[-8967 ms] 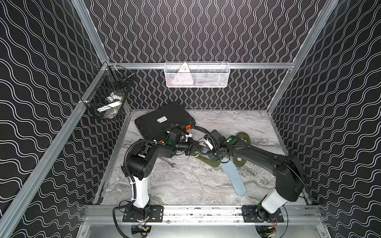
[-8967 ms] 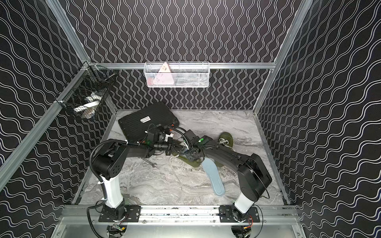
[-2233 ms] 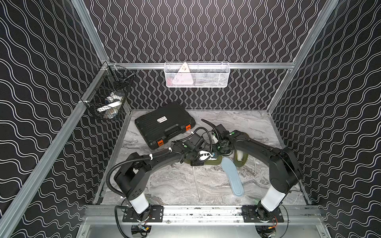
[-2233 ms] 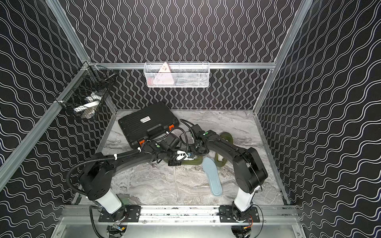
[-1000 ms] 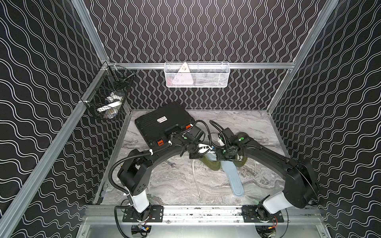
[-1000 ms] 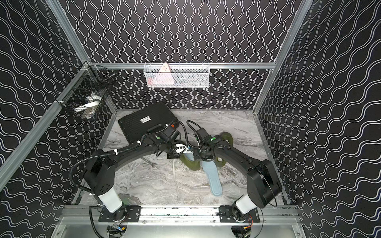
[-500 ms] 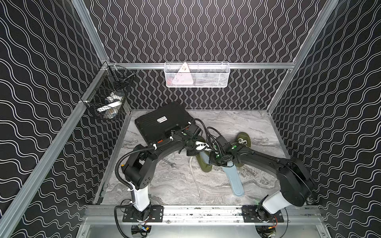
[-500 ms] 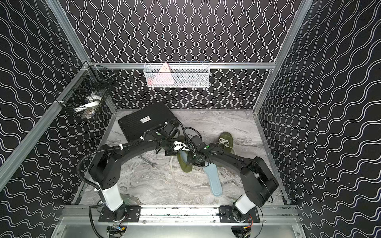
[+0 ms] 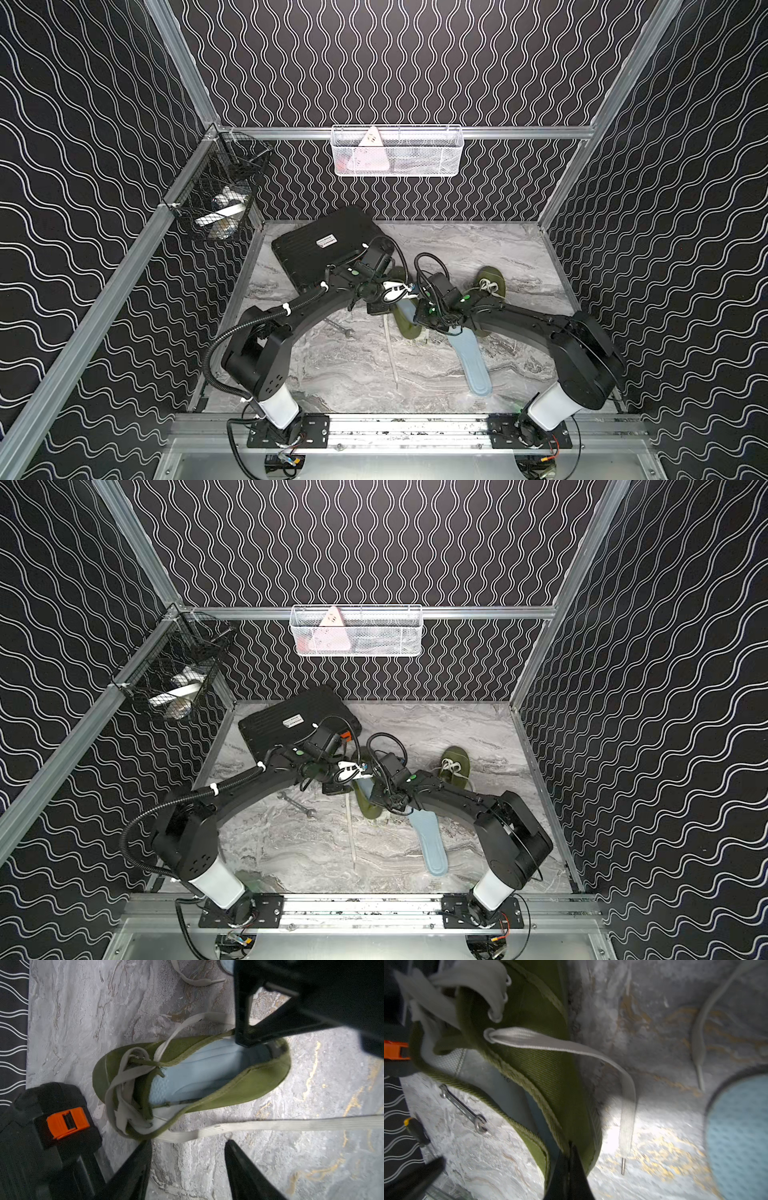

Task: Insert the insole into the shoe
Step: Place the shoe at the center of the board.

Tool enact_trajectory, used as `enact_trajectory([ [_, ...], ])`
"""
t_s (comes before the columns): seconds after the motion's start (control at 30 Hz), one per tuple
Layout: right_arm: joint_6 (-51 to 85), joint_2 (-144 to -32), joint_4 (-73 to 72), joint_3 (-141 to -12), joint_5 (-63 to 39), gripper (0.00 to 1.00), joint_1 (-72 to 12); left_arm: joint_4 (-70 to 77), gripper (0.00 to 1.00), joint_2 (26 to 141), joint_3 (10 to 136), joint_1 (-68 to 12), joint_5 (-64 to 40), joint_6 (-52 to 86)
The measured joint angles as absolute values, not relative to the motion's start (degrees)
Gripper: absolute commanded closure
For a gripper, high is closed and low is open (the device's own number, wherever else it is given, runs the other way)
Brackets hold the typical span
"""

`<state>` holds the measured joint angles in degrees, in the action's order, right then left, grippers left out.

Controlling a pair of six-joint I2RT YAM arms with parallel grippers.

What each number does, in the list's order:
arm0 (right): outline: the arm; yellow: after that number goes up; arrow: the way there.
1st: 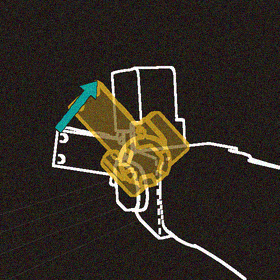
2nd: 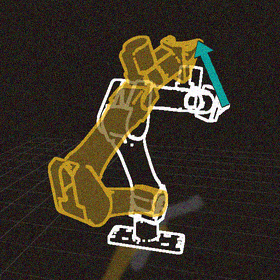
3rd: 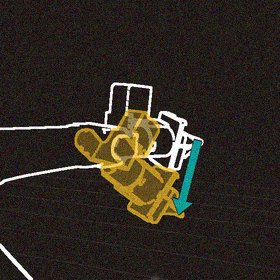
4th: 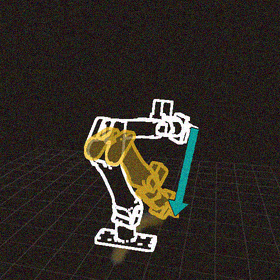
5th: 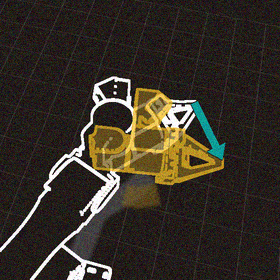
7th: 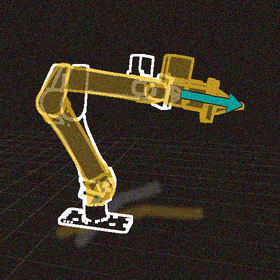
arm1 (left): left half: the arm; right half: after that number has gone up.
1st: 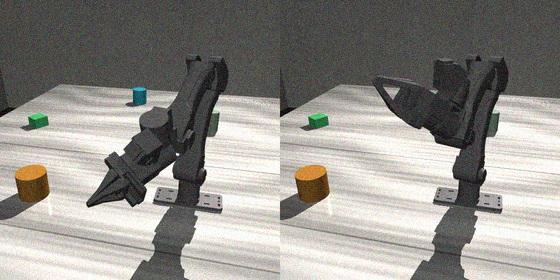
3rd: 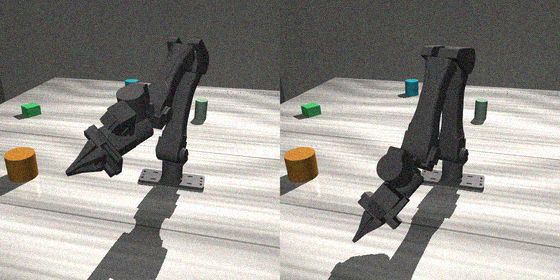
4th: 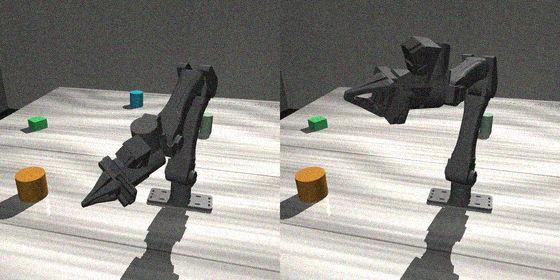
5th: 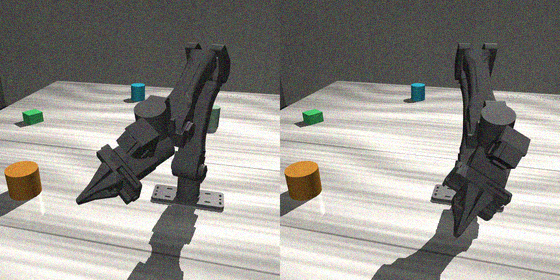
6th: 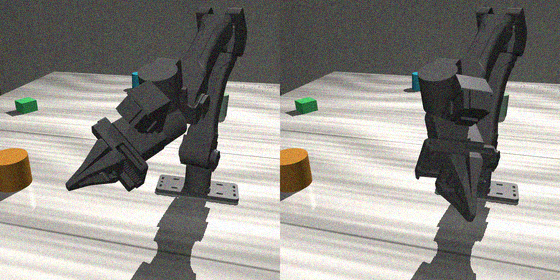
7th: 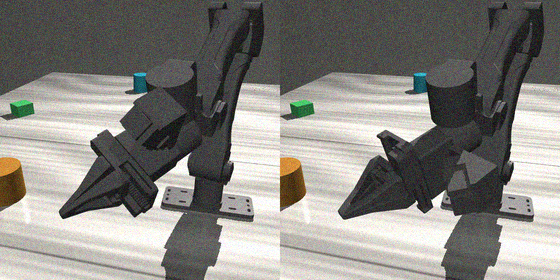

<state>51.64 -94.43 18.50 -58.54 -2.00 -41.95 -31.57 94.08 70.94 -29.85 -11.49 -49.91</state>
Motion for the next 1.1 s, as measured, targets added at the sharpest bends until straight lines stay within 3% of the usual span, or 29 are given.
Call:
enact_trajectory([
  [0.2, 54.3, -97.6, 17.8, -60.7, -1.8, 1.00, -42.1, -29.5, 0.35, 91.2, 71.6, -28.4, -11.0, -37.1],
  [0.3, 55.5, -98.6, 16.4, -61.6, -1.4, 1.00, -42.4, -29.4, 0.20, 90.6, 71.8, -27.6, -9.0, -30.8],
  [0.37, 56.0, -99.0, 15.7, -61.8, -1.0, 1.00, -42.8, -29.3, 0.02, 89.8, 71.7, -27.3, -8.4, -27.3],
  [0.63, 56.2, -100.4, 15.1, -63.3, -1.0, 1.00, -43.2, -25.2, 0.01, 81.6, 66.8, -23.6, -6.0, -13.0],
  [0.83, 54.6, -102.2, 14.9, -65.5, -2.6, 0.89, -43.2, -23.7, 0.01, 78.1, 63.0, -18.3, -7.9, -2.9],
  [0.87, 54.4, -102.6, 14.9, -66.2, -2.7, 0.85, -43.2, -23.4, 0.01, 77.6, 62.0, -18.2, -7.9, -2.0],
  [0.93, 53.3, -103.0, 14.7, -67.6, -3.4, 0.62, -43.2, -22.7, 0.01, 75.9, 59.7, -18.1, -7.9, 0.0],
  [1.03, 51.6, -102.3, 16.0, -68.8, -3.5, 0.38, -43.3, -21.4, 0.01, 73.1, 56.6, -17.8, -6.2, 2.3],
  [1.1, 51.0, -100.4, 18.1, -69.4, -2.5, 0.32, -43.4, -21.2, 0.01, 71.8, 55.5, -17.7, -5.8, 3.9],
])
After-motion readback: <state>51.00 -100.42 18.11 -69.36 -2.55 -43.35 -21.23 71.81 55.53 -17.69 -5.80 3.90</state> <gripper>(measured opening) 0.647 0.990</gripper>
